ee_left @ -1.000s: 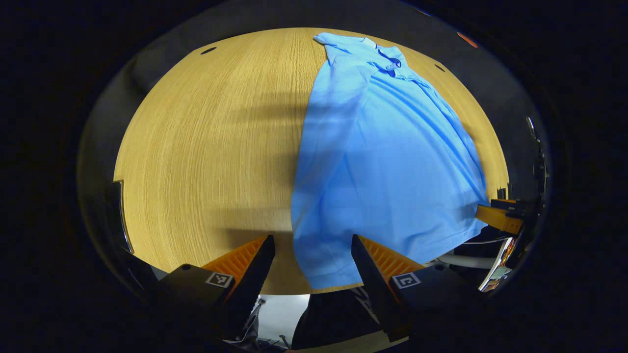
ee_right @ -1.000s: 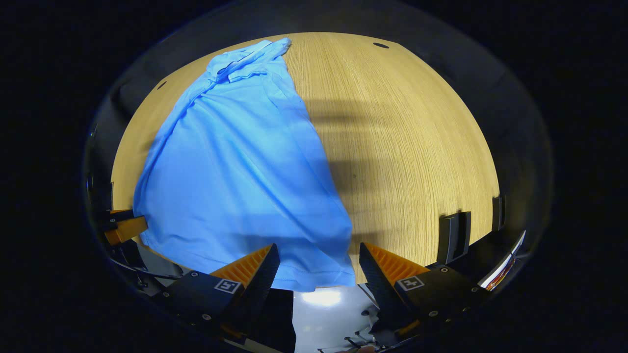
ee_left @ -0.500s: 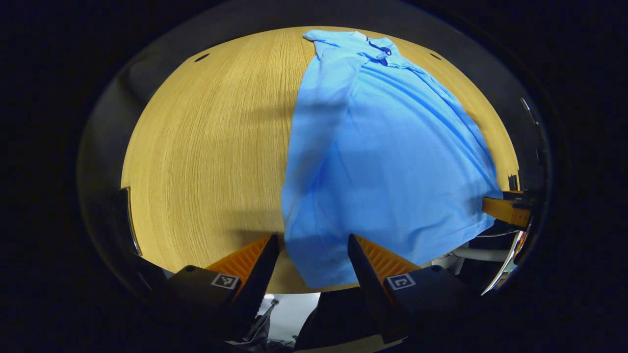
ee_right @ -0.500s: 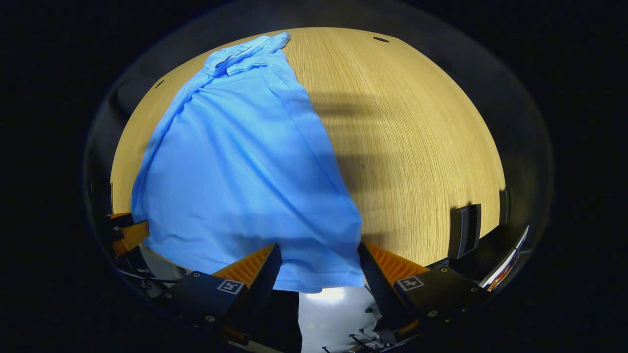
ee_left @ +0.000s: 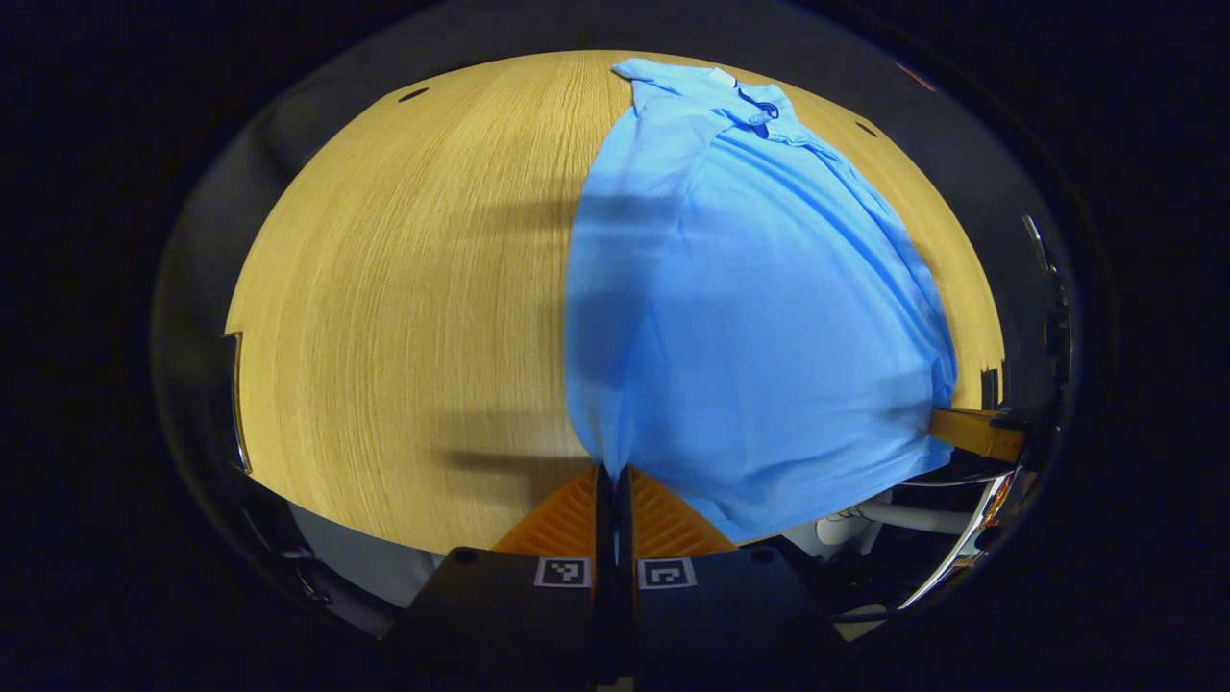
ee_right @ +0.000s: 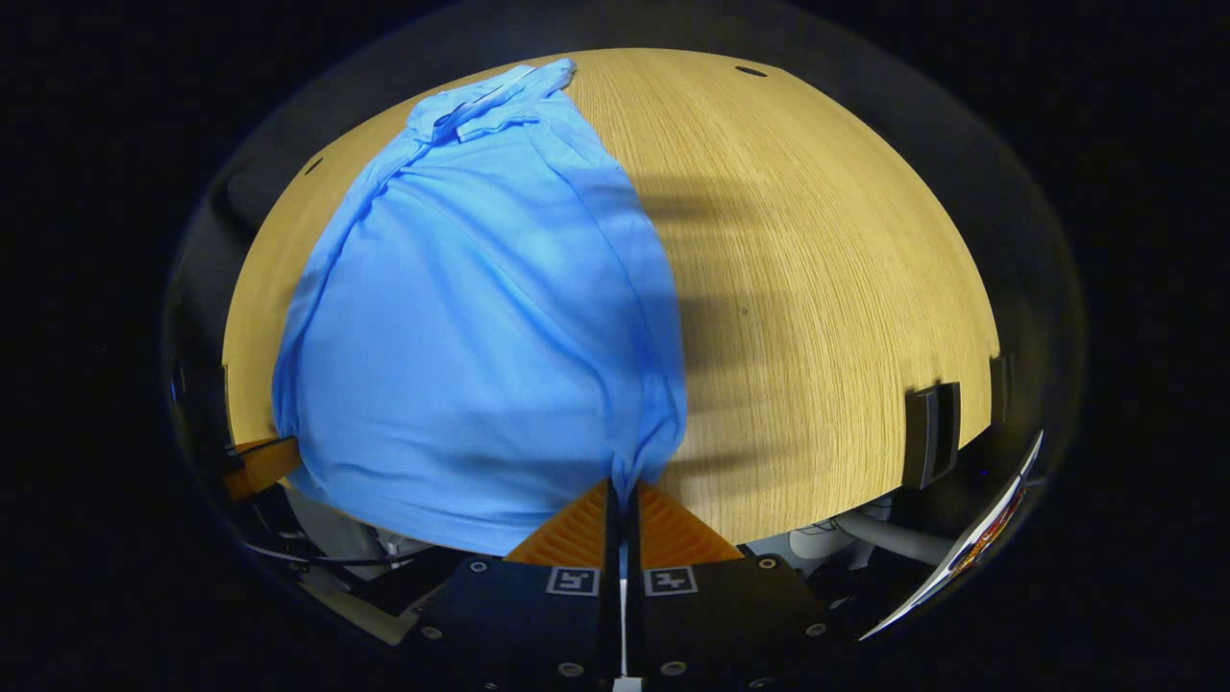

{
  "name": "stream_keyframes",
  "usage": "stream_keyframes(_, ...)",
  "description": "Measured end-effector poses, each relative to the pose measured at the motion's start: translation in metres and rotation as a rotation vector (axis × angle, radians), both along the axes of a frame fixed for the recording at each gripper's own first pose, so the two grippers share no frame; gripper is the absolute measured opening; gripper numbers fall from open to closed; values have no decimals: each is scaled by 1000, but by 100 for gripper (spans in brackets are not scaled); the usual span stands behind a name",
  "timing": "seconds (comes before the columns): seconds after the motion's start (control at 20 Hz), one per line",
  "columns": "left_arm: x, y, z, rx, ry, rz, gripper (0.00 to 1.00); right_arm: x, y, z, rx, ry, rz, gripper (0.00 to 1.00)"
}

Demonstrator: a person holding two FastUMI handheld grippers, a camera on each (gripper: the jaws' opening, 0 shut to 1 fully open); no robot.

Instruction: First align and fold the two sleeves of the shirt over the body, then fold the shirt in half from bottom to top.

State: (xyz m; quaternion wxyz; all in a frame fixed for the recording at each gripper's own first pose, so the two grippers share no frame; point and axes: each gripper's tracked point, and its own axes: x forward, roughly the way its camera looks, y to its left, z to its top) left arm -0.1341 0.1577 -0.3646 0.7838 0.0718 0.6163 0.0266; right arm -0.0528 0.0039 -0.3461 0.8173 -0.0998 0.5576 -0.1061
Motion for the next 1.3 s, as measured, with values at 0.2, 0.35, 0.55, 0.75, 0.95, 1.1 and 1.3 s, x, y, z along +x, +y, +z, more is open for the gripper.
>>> stream_keyframes(0.2, -4, 2, 0, -5, 0, -5, 4, -3, 2, -1, 24, -1, -19, 1)
stream_keyframes(0.35, 1, 1, 11, -25, -9, -5, 4, 3, 8, 12, 41, -30, -24, 1)
stream_keyframes(0.55, 24, -3, 34, -54, -63, -7, 4, 27, 23, 48, 56, -112, 11, 1)
stream_keyframes(0.75, 63, -3, 61, -49, -133, -15, 4, 59, 35, 79, 49, -170, 62, 1)
stream_keyframes(0.95, 103, -6, 79, -52, -179, -10, 4, 94, 48, 101, 67, -205, 94, 1)
stream_keyframes(1.1, 134, -8, 89, -40, -204, -18, 4, 124, 55, 116, 70, -223, 118, 1)
stream_keyframes(1.3, 181, -14, 99, -33, -225, -19, 4, 168, 56, 134, 68, -236, 132, 1)
